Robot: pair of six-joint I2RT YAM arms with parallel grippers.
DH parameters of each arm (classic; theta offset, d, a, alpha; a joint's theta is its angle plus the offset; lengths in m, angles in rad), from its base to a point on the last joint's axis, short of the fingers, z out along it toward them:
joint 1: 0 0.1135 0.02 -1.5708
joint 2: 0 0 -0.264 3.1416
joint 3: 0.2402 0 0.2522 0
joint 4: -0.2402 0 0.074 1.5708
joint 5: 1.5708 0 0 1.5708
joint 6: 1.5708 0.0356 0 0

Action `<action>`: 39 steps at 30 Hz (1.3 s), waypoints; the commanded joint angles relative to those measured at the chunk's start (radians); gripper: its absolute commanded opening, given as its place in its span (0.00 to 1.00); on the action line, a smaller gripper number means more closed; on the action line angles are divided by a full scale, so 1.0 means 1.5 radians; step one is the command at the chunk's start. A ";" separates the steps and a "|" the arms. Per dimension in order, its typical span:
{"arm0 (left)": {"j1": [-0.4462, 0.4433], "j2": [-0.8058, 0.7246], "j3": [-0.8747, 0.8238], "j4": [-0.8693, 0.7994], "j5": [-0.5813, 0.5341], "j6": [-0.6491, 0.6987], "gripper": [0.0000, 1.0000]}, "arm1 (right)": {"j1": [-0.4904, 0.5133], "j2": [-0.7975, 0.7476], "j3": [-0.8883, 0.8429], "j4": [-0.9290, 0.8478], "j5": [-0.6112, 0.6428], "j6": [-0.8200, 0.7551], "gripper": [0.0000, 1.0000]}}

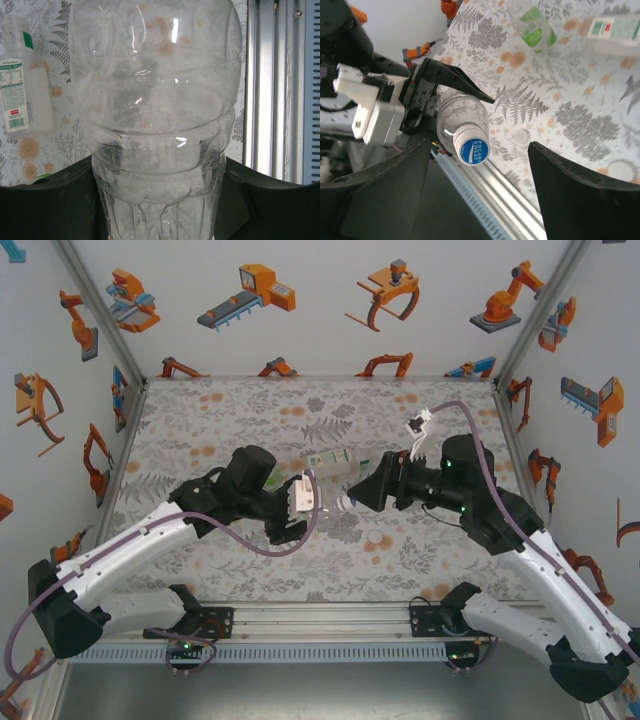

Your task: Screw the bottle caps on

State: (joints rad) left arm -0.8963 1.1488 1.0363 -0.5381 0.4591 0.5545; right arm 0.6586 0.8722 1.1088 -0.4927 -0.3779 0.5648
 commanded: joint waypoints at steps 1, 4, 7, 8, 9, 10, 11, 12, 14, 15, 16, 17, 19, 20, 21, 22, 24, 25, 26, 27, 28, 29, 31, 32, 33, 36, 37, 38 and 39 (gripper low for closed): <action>-0.003 -0.014 -0.004 0.009 0.035 -0.004 0.00 | -0.002 -0.015 0.017 0.039 -0.103 -0.203 0.67; -0.003 -0.013 -0.003 0.009 0.044 -0.003 0.00 | -0.001 -0.032 0.015 0.039 -0.206 -0.351 0.67; -0.003 -0.012 -0.003 0.009 0.059 -0.001 0.00 | -0.001 -0.059 -0.015 0.048 -0.267 -0.503 0.70; -0.003 -0.012 -0.002 0.009 0.063 0.001 0.00 | -0.001 -0.065 -0.026 0.056 -0.268 -0.530 0.72; -0.004 -0.010 -0.001 0.009 0.067 0.000 0.00 | -0.001 -0.068 -0.033 0.059 -0.277 -0.563 0.72; -0.004 -0.010 0.000 0.007 0.069 0.000 0.00 | -0.001 -0.067 -0.035 0.050 -0.297 -0.601 0.72; -0.005 -0.009 0.002 0.006 0.069 0.000 0.00 | -0.001 -0.064 -0.032 0.039 -0.311 -0.633 0.72; -0.005 -0.010 0.004 0.004 0.069 0.001 0.00 | -0.002 -0.058 -0.029 0.032 -0.318 -0.652 0.72; -0.005 -0.012 0.006 0.001 0.070 0.004 0.00 | -0.001 -0.044 -0.021 0.018 -0.321 -0.670 0.72; -0.006 -0.013 0.006 0.000 0.071 0.005 0.00 | -0.001 -0.035 -0.015 0.008 -0.323 -0.679 0.71; -0.006 -0.014 0.005 -0.001 0.074 0.008 0.00 | -0.001 -0.027 -0.009 0.002 -0.324 -0.684 0.69; -0.006 -0.016 0.004 -0.003 0.077 0.010 0.00 | -0.001 -0.020 -0.007 -0.002 -0.325 -0.684 0.68; -0.006 -0.018 0.005 -0.011 0.095 0.014 0.00 | -0.001 -0.011 -0.005 -0.001 -0.328 -0.684 0.65; -0.007 -0.018 0.007 -0.015 0.102 0.014 0.00 | -0.001 -0.007 -0.005 0.000 -0.331 -0.685 0.64; -0.007 -0.019 0.007 -0.017 0.110 0.014 0.00 | -0.001 -0.003 -0.007 0.003 -0.332 -0.684 0.63; -0.007 -0.020 0.007 -0.019 0.116 0.014 0.00 | -0.001 -0.001 -0.008 0.007 -0.333 -0.682 0.62; -0.008 -0.021 0.008 -0.021 0.121 0.013 0.00 | -0.001 0.001 -0.012 0.016 -0.333 -0.677 0.60; -0.009 -0.021 0.008 -0.023 0.121 0.013 0.00 | -0.001 0.004 -0.013 0.019 -0.334 -0.676 0.59; -0.009 -0.020 0.010 -0.025 0.120 0.014 0.00 | -0.002 0.005 -0.014 0.021 -0.335 -0.677 0.58; -0.009 -0.019 0.012 -0.028 0.119 0.014 0.00 | -0.001 0.007 -0.014 0.021 -0.337 -0.676 0.57; -0.010 -0.018 0.015 -0.032 0.118 0.015 0.00 | -0.001 0.009 -0.014 0.021 -0.339 -0.675 0.55; -0.010 -0.017 0.017 -0.034 0.117 0.016 0.00 | -0.001 0.009 -0.014 0.021 -0.340 -0.674 0.53; -0.010 -0.017 0.020 -0.037 0.117 0.016 0.00 | -0.001 0.012 -0.014 0.019 -0.342 -0.673 0.51; -0.010 -0.017 0.021 -0.036 0.117 0.017 0.00 | -0.001 0.011 -0.014 0.019 -0.342 -0.673 0.51; -0.010 -0.017 0.023 -0.037 0.117 0.016 0.00 | -0.001 0.011 -0.015 0.018 -0.342 -0.673 0.49; -0.010 -0.017 0.027 -0.037 0.116 0.017 0.00 | -0.001 0.011 -0.013 0.017 -0.347 -0.670 0.46; -0.010 -0.017 0.026 -0.036 0.116 0.017 0.00 | -0.001 0.012 -0.013 0.017 -0.350 -0.668 0.45; -0.010 -0.016 0.027 -0.036 0.116 0.016 0.00 | -0.001 0.011 -0.013 0.018 -0.353 -0.666 0.44; -0.010 -0.015 0.027 -0.036 0.116 0.015 0.00 | -0.001 0.012 -0.015 0.019 -0.356 -0.665 0.44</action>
State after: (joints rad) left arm -0.9047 1.1400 1.0458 -0.5766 0.6003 0.5587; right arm 0.6579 0.8902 1.0752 -0.4828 -0.8757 -0.4240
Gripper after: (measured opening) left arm 0.590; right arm 0.446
